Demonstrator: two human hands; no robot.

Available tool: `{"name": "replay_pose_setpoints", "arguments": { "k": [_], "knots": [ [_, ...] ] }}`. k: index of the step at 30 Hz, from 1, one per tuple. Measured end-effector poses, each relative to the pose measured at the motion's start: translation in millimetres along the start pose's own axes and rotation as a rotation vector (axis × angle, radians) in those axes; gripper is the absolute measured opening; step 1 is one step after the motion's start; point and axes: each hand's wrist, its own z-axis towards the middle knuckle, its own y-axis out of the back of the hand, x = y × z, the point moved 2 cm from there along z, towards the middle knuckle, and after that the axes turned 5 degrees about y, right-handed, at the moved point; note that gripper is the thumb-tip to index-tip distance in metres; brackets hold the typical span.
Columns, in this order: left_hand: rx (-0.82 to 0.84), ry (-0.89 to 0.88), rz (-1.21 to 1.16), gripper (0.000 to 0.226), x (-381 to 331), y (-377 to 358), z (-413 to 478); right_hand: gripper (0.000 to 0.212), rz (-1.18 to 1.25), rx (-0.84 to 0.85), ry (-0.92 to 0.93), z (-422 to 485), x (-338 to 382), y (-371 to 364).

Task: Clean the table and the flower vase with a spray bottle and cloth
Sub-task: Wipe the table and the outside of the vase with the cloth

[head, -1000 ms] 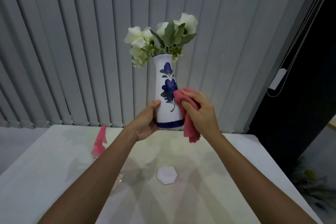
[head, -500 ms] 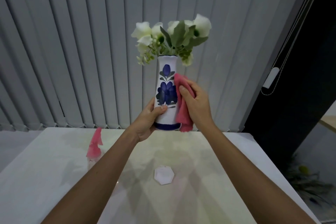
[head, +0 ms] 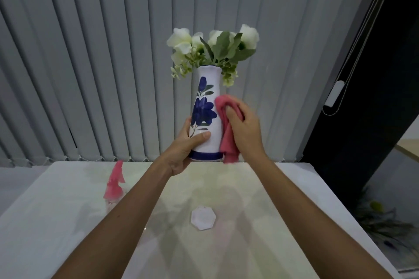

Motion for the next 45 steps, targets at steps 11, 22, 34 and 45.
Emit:
{"name": "replay_pose_setpoints", "arguments": {
  "k": [11, 22, 34, 45],
  "knots": [
    [-0.104, -0.061, 0.229, 0.073, 9, 4, -6, 0.021, 0.096, 0.012, -0.242, -5, -21, -7],
    [-0.335, 0.01, 0.341, 0.068, 58, 17, -11, 0.021, -0.231, 0.091, -0.514, -102, -84, -8],
    [-0.251, -0.006, 0.189, 0.06, 69, 2, -14, 0.048, 0.704, 0.037, -1.186, -106, -110, -18],
    [-0.355, -0.083, 0.278, 0.064, 67, 2, -13, 0.02, 0.242, -0.072, -0.574, -100, -99, -5]
  ]
}}
